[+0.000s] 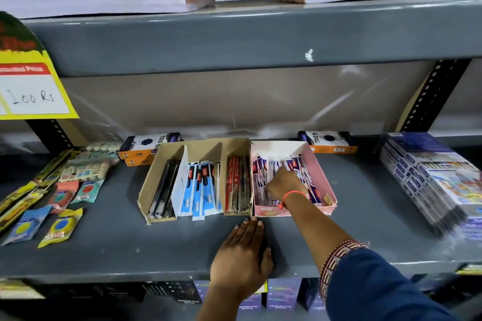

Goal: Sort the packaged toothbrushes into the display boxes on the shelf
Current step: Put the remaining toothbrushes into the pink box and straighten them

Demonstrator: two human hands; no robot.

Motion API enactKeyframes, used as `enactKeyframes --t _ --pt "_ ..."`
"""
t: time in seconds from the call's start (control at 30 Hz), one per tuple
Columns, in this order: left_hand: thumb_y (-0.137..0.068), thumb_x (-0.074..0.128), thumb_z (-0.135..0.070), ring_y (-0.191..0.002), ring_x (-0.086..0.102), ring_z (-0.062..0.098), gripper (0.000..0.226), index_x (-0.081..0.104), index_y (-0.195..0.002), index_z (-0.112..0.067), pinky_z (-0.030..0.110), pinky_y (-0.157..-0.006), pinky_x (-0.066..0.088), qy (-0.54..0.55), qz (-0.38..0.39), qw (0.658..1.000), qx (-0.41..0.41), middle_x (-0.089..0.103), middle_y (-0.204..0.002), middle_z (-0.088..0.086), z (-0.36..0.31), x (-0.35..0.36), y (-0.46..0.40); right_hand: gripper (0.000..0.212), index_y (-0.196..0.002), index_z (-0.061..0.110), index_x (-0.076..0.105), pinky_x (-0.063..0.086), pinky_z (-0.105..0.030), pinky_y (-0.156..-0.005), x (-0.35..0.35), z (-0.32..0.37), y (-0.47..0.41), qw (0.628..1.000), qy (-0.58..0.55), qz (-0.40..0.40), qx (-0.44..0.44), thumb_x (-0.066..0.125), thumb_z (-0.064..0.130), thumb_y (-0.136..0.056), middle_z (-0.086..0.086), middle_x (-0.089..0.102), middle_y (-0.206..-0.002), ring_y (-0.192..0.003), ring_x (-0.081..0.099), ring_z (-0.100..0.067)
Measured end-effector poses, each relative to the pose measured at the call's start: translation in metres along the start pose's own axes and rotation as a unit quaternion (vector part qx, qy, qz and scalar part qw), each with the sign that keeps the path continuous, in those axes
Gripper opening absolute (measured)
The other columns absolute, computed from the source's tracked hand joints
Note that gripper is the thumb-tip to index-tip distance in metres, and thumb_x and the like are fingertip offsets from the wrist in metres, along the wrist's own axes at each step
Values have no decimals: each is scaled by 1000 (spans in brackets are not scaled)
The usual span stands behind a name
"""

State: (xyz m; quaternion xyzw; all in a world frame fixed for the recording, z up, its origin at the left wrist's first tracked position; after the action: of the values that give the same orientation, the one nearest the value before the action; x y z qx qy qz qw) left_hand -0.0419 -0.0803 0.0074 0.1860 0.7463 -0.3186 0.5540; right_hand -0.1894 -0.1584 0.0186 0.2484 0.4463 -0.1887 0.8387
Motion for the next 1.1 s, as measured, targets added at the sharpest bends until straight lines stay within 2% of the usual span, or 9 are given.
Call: enactKeyframes --t 0.13,0.27,0.37,0.5,0.6,0.73,0.83,1.0,1.1 --pt "-68 58 -39 -98 67 17 47 71 -104 -10 32 -77 56 -2 -5 1000 -3 72 -106 4 1 0 1 58 -141 4 26 50 -40 -91 0 1 -1 1000 2 -7 -11 49 7 -88 -18 58 -127 -114 58 -33" --pt "-74 40 -40 -97 67 17 52 71 -103 -10 32 -76 56 1 2 1000 -9 72 -105 4 1 0 -1 57 -140 2 25 50 -40 -88 -4 2 -1 999 -14 -20 -20 43 0 -86 -20 61 -122 -111 60 -36" --pt "-75 38 -40 -98 67 17 53 71 -103 -10 32 -76 56 -1 6 1000 -11 72 -105 4 1 0 -1 55 -140 0 23 47 -40 -92 -7 -5 -2 998 -58 -15 -9 39 -2 -87 -22 58 -126 -116 56 -37" --pt "-75 40 -39 -97 67 17 52 71 -104 -9 33 -77 56 -3 10 1000 -9 72 -106 5 1 1 -1 54 -142 -2 21 41 -41 -100 -14 -11 -6 989 -145 -17 13 37 0 -90 -25 50 -135 -123 50 -40" --pt "-70 54 -37 -98 67 18 47 70 -104 -9 34 -77 56 -7 1 1000 -5 71 -106 6 1 1 0 46 -138 -4 30 42 -39 -101 -16 -7 -7 986 -165 -14 8 37 6 -94 -25 47 -137 -124 49 -37" --pt "-74 47 -38 -98 67 19 48 70 -104 -8 34 -76 57 -6 0 1000 -5 72 -106 6 1 0 0 40 -129 -3 41 47 -39 -94 -17 -9 -4 992 -120 -42 2 36 0 -90 -25 57 -126 -115 56 -38" --pt "-69 58 -35 -97 67 20 47 70 -104 -7 35 -75 57 -2 -6 1000 -4 72 -105 7 1 -1 0 33 -121 -2 49 51 -38 -87 -17 -7 0 997 -48 -65 -13 40 2 -89 -22 63 -118 -107 61 -36" --pt "-75 45 -38 -98 67 19 50 69 -106 -7 35 -77 57 2 1 1000 -8 71 -107 7 2 0 0 42 -130 0 40 52 -41 -85 -15 4 3 995 30 -77 -59 38 -3 -88 -22 64 -116 -105 63 -37" --pt "-76 41 -39 -99 67 19 51 70 -105 -7 34 -78 56 5 5 1000 -11 71 -107 6 2 0 0 43 -129 0 39 53 -43 -85 -16 4 4 994 32 -79 -69 37 -6 -86 -23 65 -112 -103 63 -38"
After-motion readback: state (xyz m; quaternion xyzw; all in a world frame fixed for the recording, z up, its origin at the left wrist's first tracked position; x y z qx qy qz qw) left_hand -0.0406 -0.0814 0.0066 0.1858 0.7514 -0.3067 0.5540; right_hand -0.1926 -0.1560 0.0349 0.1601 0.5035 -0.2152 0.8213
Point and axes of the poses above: each hand's wrist, its own y-axis away from the middle knuckle, its own x-axis out of the palm, z = x × y, the point moved 10 cm from there along -y, towards the middle knuckle
